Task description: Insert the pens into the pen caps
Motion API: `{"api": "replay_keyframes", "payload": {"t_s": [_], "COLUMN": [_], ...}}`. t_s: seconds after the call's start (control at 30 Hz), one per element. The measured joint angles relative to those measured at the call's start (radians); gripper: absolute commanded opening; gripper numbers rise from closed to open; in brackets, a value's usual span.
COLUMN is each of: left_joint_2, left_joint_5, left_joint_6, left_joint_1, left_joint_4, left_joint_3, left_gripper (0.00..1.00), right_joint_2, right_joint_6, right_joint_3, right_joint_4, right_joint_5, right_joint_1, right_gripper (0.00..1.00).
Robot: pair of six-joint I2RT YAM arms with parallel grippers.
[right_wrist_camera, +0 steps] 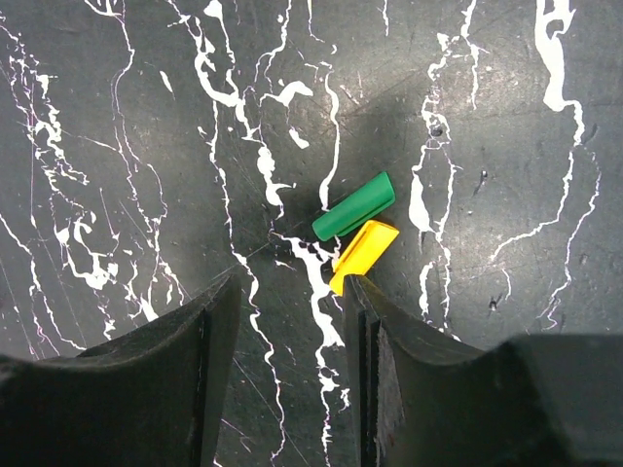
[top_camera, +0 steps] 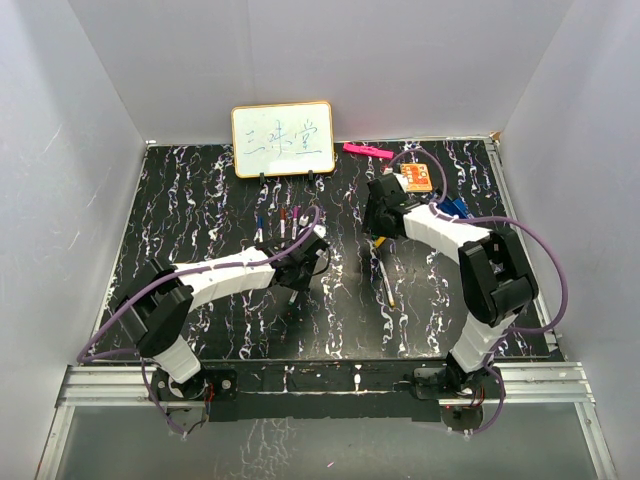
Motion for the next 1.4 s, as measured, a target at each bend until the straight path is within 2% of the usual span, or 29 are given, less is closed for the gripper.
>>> {"api": "replay_keyframes", "payload": {"t_s": [0.43,1.4], "left_joint_2": [0.000,0.001], "left_joint_5": [-0.016,-0.041], "left_joint_6": [0.005,-0.002], "left_joint_1": [0.000,0.000], "left_joint_4": [0.000,-0.001], "left_joint_3": [0.000,0.000], "left_gripper": [0.00,0.00], "right_joint_2": [0.092,0.126], "right_joint_6": [0.008,0.019], "right_joint_3": [0.048,0.050], "right_joint_4": [0.000,0.000], "right_joint_5": [-0.003,0.037], "right_joint_1": [0.000,-0.020], "right_gripper": [0.43,0.43]}}
